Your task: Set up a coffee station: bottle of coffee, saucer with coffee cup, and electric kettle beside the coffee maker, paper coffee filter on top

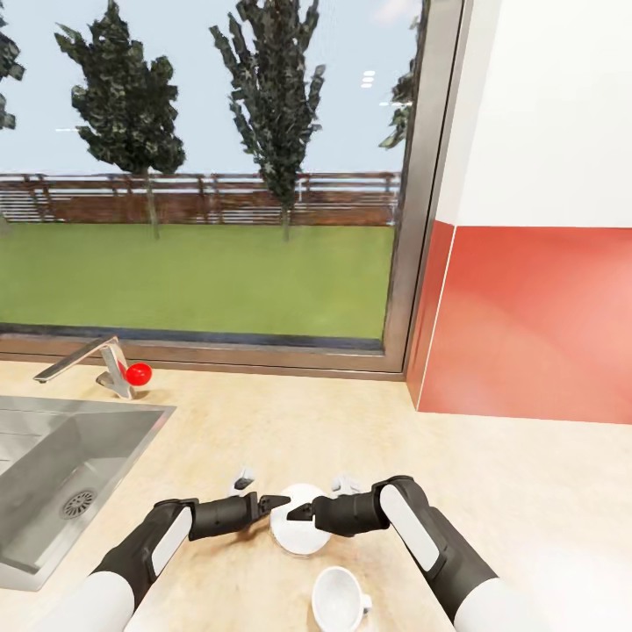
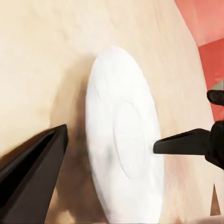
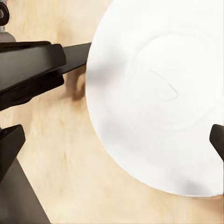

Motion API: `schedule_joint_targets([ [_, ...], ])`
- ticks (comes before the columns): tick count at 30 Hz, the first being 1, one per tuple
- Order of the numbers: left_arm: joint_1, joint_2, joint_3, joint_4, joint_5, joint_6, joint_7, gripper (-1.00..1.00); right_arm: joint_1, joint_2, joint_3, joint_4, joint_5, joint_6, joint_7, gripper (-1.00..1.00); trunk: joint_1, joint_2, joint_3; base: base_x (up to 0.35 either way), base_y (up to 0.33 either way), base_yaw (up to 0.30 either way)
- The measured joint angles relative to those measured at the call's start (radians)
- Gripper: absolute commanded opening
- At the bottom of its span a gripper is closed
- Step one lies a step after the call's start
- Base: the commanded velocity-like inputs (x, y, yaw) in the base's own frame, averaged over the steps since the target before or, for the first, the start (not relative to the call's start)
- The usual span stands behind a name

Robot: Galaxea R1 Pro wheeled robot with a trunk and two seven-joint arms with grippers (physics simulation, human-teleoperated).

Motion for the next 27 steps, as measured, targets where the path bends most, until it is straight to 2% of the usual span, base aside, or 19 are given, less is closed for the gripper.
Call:
schedule_joint_targets([
  [26, 0.000, -0.003, -0.001, -0.001, 0.007, 0.001, -0.004, 1.00, 0.000, 0.001, 0.000, 0.002, -0.002, -0.015, -0.001, 1.00, 0.000, 0.000, 0.000, 0.000, 0.000, 0.000],
  [27, 0.000, -0.003, -0.001, -0.001, 0.007, 0.001, -0.004, -1.00, 0.000, 0.001, 0.000, 0.002, -0.002, -0.014, -0.001, 1.00, 0.000, 0.000, 0.000, 0.000, 0.000, 0.000],
])
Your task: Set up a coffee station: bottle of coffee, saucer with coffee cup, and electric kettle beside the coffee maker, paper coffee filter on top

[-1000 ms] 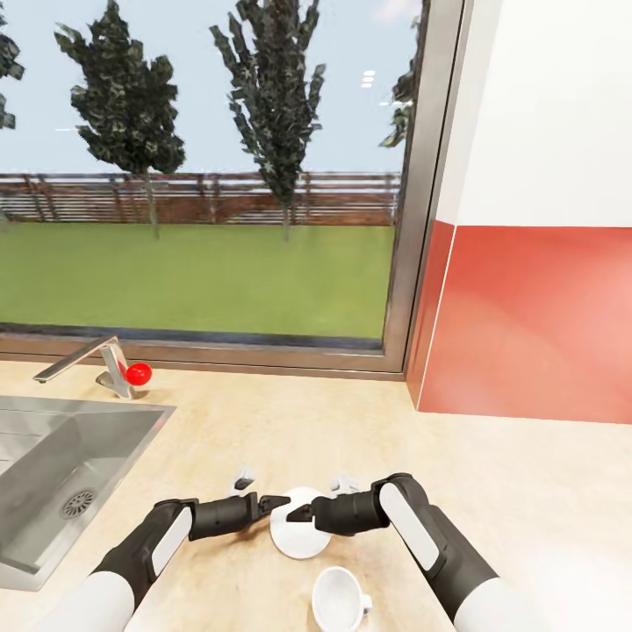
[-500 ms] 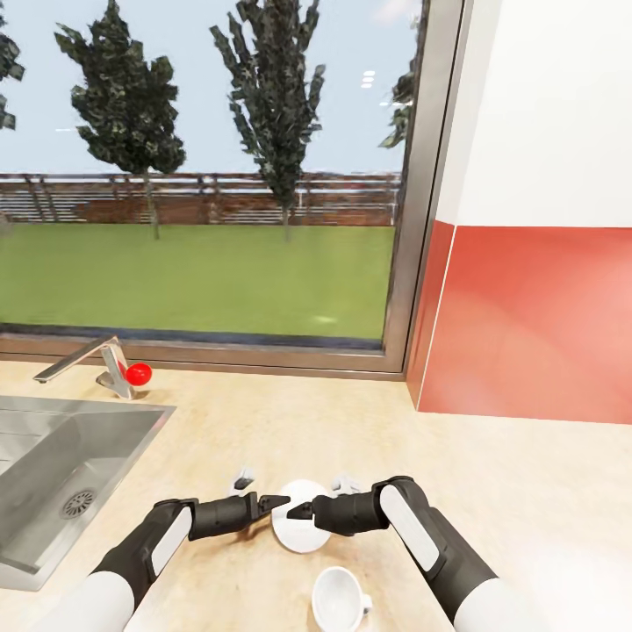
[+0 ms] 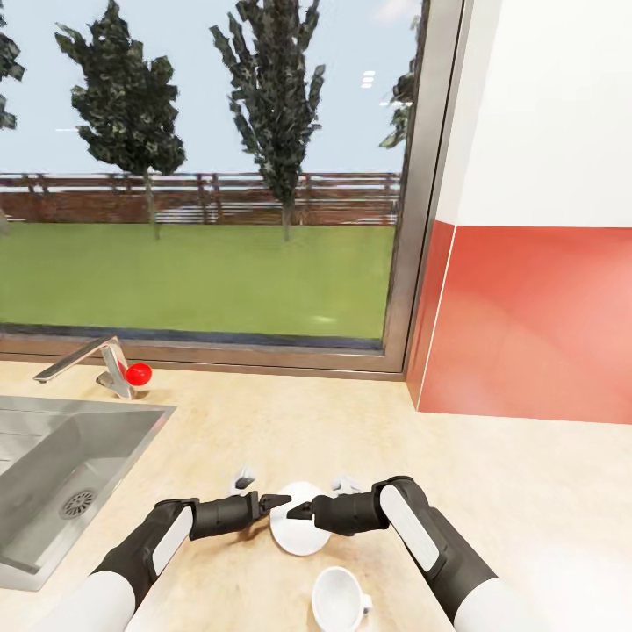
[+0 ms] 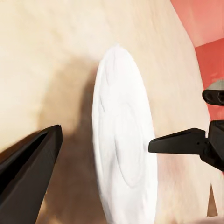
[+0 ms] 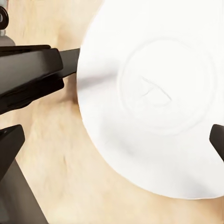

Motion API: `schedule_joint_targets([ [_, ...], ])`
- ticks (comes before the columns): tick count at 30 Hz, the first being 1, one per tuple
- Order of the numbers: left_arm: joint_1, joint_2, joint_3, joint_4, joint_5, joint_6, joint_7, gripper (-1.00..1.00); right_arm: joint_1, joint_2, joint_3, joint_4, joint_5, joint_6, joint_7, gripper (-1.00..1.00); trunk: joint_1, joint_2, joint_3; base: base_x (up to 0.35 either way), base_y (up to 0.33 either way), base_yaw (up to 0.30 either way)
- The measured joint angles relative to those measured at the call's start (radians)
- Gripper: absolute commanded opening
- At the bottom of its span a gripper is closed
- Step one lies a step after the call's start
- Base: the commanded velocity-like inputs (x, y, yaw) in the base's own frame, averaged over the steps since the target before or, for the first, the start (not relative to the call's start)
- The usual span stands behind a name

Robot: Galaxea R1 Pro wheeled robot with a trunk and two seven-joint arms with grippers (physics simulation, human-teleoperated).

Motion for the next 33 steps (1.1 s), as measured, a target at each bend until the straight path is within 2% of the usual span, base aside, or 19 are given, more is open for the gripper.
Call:
schedule_joint_targets([
  [4, 0.000, -0.010, -0.001, 0.000, -0.015, -0.005, 0.001, -1.00, 0.000, 0.000, 0.001, -0.007, 0.007, 0.000, 0.000, 1.00, 0.000, 0.000, 0.000, 0.000, 0.000, 0.000],
  [6, 0.000, -0.016, 0.001, 0.000, 0.000, 0.006, 0.002, -1.00, 0.000, 0.000, -0.001, -0.005, 0.006, -0.001, 0.000, 1.00, 0.000, 0.000, 0.000, 0.000, 0.000, 0.000],
  [22, 0.000, -0.014, 0.001, 0.000, -0.001, 0.006, 0.001, -1.00, 0.000, 0.000, 0.000, -0.001, -0.002, 0.000, 0.000, 1.00, 0.000, 0.000, 0.000, 0.000, 0.000, 0.000],
  [26, -0.002, -0.009, 0.001, 0.000, 0.001, 0.006, 0.000, -1.00, 0.000, 0.000, -0.004, 0.007, -0.012, 0.000, 0.001, 1.00, 0.000, 0.000, 0.000, 0.000, 0.000, 0.000],
  [27, -0.005, -0.006, 0.003, 0.000, 0.004, 0.006, 0.001, -1.00, 0.000, -0.001, -0.005, -0.007, 0.017, -0.002, -0.002, 1.00, 0.000, 0.000, 0.000, 0.000, 0.000, 0.000],
  [28, -0.009, -0.002, 0.004, 0.000, -0.001, 0.003, 0.000, -1.00, 0.000, -0.001, -0.005, -0.049, 0.019, -0.002, -0.004, 1.00, 0.000, 0.000, 0.000, 0.000, 0.000, 0.000],
  [29, -0.012, 0.004, 0.004, 0.000, -0.001, 0.003, 0.001, -1.00, 0.000, -0.004, -0.005, -0.076, 0.020, -0.002, -0.006, 1.00, 0.000, 0.000, 0.000, 0.000, 0.000, 0.000],
  [33, -0.016, 0.030, 0.008, -0.001, 0.012, 0.010, 0.002, -1.00, 0.001, -0.007, -0.006, -0.087, 0.021, -0.002, -0.006, 1.00, 0.000, 0.000, 0.000, 0.000, 0.000, 0.000],
])
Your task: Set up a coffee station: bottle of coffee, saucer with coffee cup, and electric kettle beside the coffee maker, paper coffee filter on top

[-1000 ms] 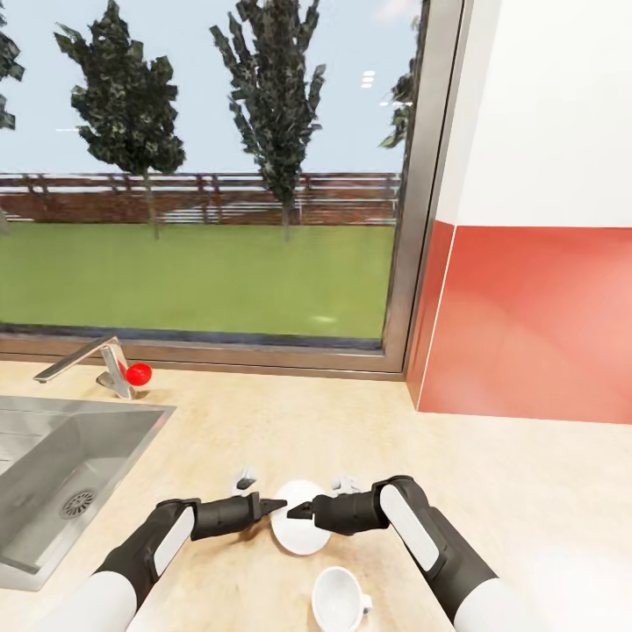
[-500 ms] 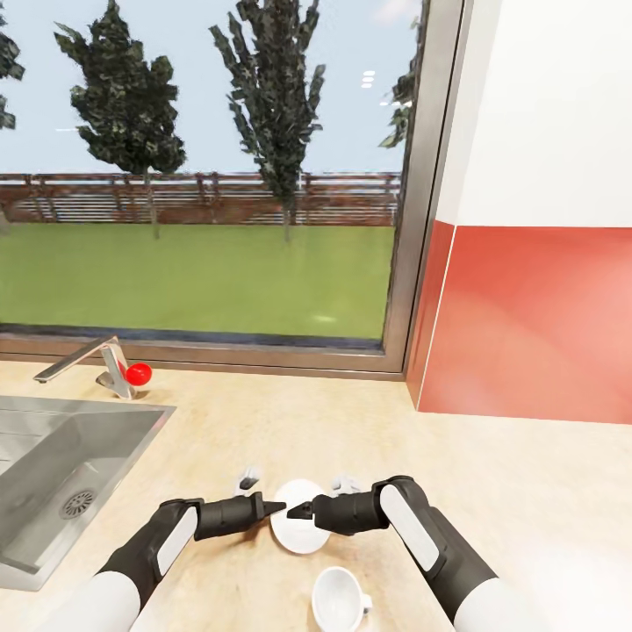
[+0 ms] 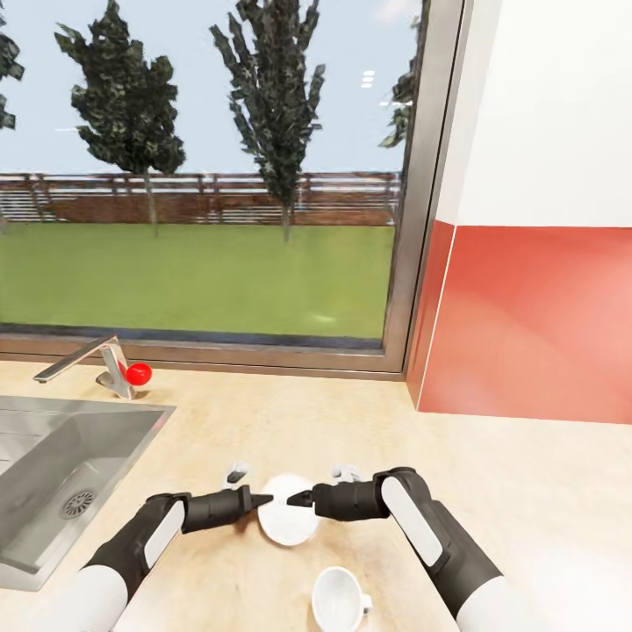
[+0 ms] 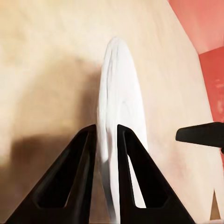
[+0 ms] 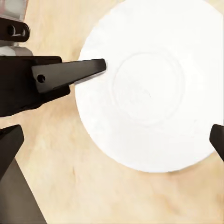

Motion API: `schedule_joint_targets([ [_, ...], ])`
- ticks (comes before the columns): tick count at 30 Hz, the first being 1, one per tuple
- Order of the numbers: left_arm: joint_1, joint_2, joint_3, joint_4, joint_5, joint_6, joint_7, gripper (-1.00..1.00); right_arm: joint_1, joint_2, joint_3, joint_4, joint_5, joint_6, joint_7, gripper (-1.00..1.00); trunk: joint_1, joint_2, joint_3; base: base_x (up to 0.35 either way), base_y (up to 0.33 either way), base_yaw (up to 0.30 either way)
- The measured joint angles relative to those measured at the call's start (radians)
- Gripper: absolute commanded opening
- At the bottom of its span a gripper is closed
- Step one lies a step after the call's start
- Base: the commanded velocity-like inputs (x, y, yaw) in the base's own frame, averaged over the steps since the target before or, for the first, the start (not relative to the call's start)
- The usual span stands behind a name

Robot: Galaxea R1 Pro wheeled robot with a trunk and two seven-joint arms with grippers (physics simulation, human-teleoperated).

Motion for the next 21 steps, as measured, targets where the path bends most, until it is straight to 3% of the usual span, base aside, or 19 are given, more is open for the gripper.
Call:
schedule_joint_targets([
  [6, -0.004, 0.038, 0.033, 0.000, 0.001, 0.000, 0.001, -1.00, 0.000, -0.001, -0.002, -0.025, -0.001, 0.001, 0.000, 1.00, 0.000, 0.000, 0.000, 0.000, 0.000, 0.000],
  [12, -0.008, 0.117, 0.090, -0.013, -0.013, -0.011, 0.002, -1.00, 0.000, -0.003, -0.003, -0.058, 0.001, 0.001, 0.000, 1.00, 0.000, 0.000, 0.000, 0.000, 0.000, 0.000],
  [16, -0.023, 0.163, 0.148, -0.017, -0.004, 0.001, -0.002, -1.00, 0.000, -0.004, -0.005, -0.060, 0.000, 0.001, 0.001, 1.00, 0.000, 0.000, 0.000, 0.000, 0.000, 0.000],
  [21, -0.026, 0.190, 0.174, -0.061, -0.002, 0.019, -0.046, -1.00, 0.000, 0.000, -0.011, -0.068, -0.001, 0.001, 0.002, 1.00, 0.000, 0.000, 0.000, 0.000, 0.000, 0.000],
])
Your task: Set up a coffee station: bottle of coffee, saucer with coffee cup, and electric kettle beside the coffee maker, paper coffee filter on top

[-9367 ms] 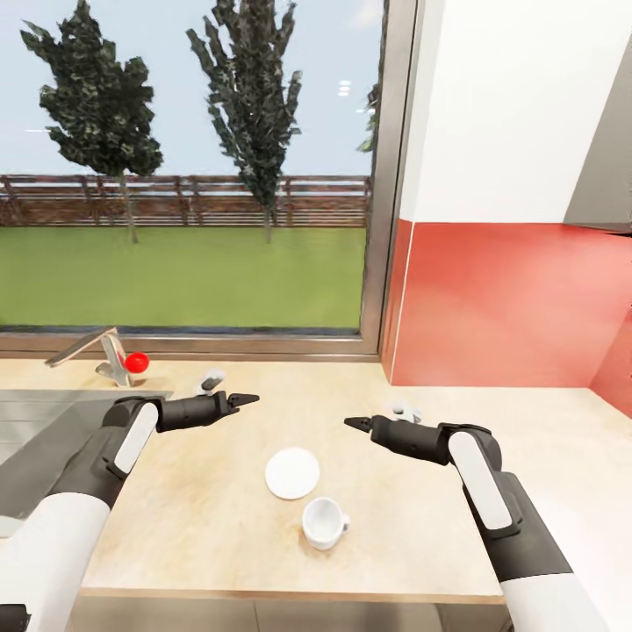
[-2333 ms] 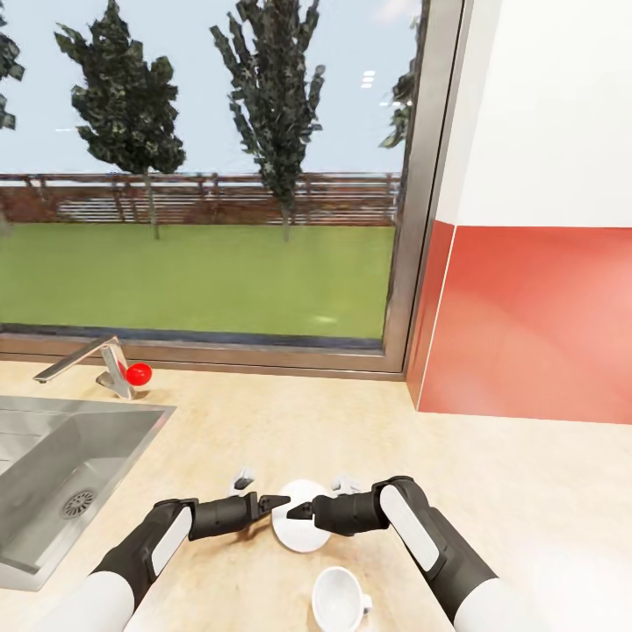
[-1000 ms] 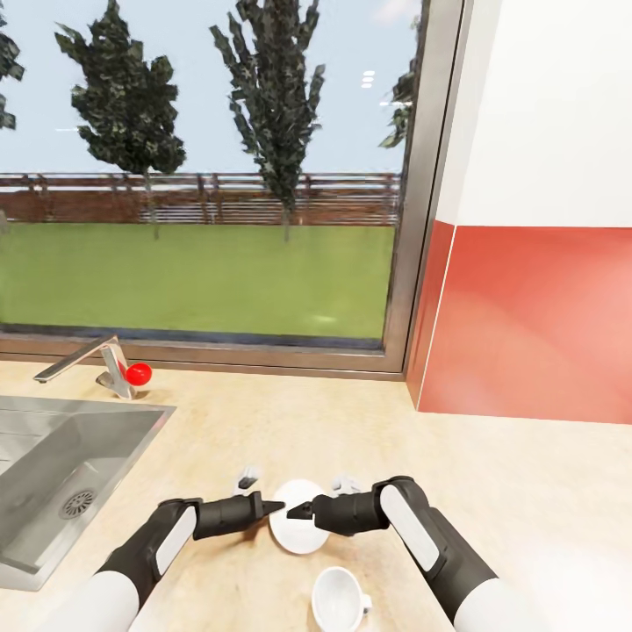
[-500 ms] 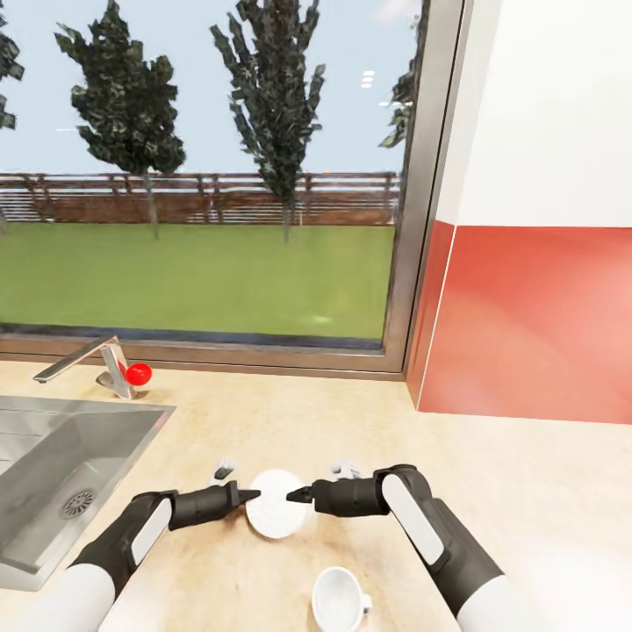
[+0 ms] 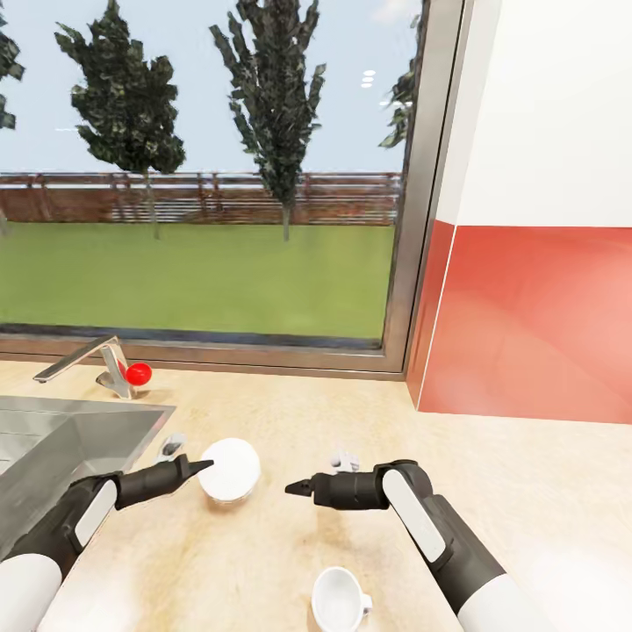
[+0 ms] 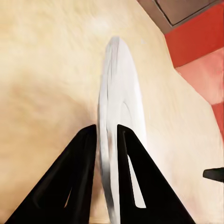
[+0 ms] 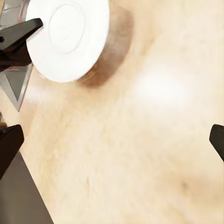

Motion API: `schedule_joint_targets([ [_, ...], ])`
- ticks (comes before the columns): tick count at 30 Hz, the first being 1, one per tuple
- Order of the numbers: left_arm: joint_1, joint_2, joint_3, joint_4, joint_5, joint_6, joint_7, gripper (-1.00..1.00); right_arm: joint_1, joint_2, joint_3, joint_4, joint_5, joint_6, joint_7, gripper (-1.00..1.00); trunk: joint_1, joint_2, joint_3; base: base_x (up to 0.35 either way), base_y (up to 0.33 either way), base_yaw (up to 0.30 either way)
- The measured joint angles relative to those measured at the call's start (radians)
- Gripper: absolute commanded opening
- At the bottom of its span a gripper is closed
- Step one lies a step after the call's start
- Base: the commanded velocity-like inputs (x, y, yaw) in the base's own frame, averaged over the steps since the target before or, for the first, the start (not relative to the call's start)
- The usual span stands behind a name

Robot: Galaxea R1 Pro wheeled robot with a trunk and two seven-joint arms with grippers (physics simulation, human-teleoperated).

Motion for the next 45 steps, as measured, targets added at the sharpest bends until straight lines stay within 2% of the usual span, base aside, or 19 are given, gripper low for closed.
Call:
schedule_joint_targets([
  [4, 0.007, 0.053, 0.004, -0.056, -0.004, 0.082, -0.135, -1.00, 0.000, -0.001, -0.048, -0.091, 0.003, 0.000, -0.003, 1.00, 0.000, 0.000, 0.000, 0.000, 0.000, 0.000],
  [8, 0.014, 0.085, 0.005, -0.068, -0.014, 0.107, -0.237, -1.00, 0.000, -0.002, -0.086, -0.161, 0.000, -0.001, 0.001, 1.00, 0.000, 0.000, 0.000, -0.086, 0.000, 0.000],
  [12, 0.015, 0.088, 0.006, -0.069, -0.013, 0.105, -0.245, -1.00, 0.000, 0.000, -0.083, -0.182, 0.008, -0.001, 0.000, 1.00, 0.001, 0.000, 0.000, -0.300, 0.000, 0.000],
  [15, 0.013, 0.109, 0.008, -0.091, -0.006, 0.112, -0.256, -1.00, 0.000, -0.009, -0.086, -0.217, 0.008, -0.001, 0.002, 1.00, 0.001, 0.000, 0.000, -0.334, 0.044, 0.000],
  [18, 0.013, 0.118, 0.008, -0.099, -0.007, 0.114, -0.261, -1.00, 0.000, -0.015, -0.084, -0.230, 0.008, -0.002, 0.002, 1.00, 0.001, 0.000, 0.000, -0.310, 0.165, 0.000],
  [25, 0.010, 0.118, 0.007, -0.120, -0.008, 0.115, -0.262, -1.00, 0.000, -0.021, -0.083, -0.306, 0.008, -0.002, 0.001, 1.00, 0.001, 0.000, 0.000, -0.285, 0.223, 0.000],
  [32, 0.007, 0.120, 0.008, -0.123, -0.006, 0.116, -0.262, -1.00, 0.000, -0.023, -0.083, -0.330, 0.007, -0.002, 0.002, 1.00, 0.000, 0.000, 0.002, -0.279, 0.234, 0.175],
  [39, 0.004, 0.118, 0.009, -0.123, -0.004, 0.116, -0.263, -1.00, 0.000, -0.040, -0.085, -0.334, 0.007, -0.001, 0.003, 1.00, 0.000, 0.000, 0.008, -0.279, 0.235, 0.252],
  [45, 0.003, 0.118, 0.008, -0.123, -0.001, 0.116, -0.264, -1.00, 0.000, -0.042, -0.083, -0.334, 0.006, 0.000, 0.003, 1.00, 0.001, 0.000, 0.013, -0.279, 0.235, 0.247],
])
